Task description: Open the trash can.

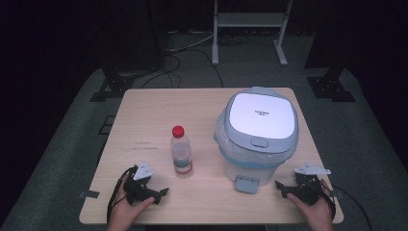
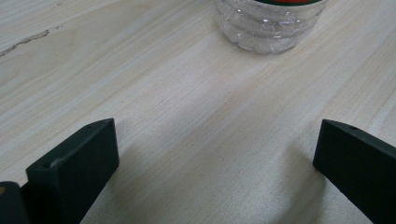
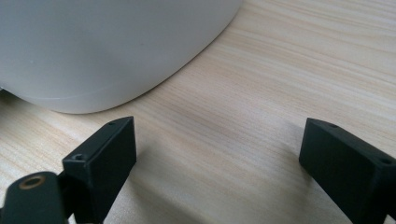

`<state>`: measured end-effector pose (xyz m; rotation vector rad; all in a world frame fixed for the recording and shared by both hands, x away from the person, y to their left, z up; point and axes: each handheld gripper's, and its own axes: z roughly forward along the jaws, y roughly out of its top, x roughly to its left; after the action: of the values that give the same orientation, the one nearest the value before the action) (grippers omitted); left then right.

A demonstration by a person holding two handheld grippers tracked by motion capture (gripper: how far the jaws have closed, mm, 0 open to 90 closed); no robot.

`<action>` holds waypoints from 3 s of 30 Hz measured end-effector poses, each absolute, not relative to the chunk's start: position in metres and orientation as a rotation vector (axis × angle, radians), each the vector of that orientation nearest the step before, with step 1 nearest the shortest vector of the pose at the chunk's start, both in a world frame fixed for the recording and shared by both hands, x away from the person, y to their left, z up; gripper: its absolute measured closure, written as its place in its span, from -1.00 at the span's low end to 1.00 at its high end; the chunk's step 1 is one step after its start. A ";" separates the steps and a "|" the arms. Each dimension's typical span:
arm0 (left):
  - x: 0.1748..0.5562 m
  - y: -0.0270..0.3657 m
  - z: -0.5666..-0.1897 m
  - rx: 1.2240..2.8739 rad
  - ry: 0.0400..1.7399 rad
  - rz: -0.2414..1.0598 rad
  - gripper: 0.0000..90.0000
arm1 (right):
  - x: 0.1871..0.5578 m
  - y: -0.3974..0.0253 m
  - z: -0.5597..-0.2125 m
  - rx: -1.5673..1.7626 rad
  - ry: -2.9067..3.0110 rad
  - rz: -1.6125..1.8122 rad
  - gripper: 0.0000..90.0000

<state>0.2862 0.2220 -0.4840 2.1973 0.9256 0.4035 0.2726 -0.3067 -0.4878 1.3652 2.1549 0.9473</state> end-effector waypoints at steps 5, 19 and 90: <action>0.286 0.222 -0.484 2.196 0.927 0.403 -1.00 | 0.274 -0.307 -0.488 1.359 2.160 0.948 -0.78; 0.287 0.222 -0.484 2.193 0.934 0.408 -1.00 | 0.267 -0.314 -0.486 1.310 2.155 1.009 -0.06; 0.287 0.223 -0.484 2.190 0.941 0.412 -1.00 | 0.237 -0.266 -0.465 1.186 2.292 1.279 1.00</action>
<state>0.2872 0.2226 -0.4841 2.1901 0.9412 0.4121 0.2367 -0.2665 -0.4647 1.1863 2.2915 1.2791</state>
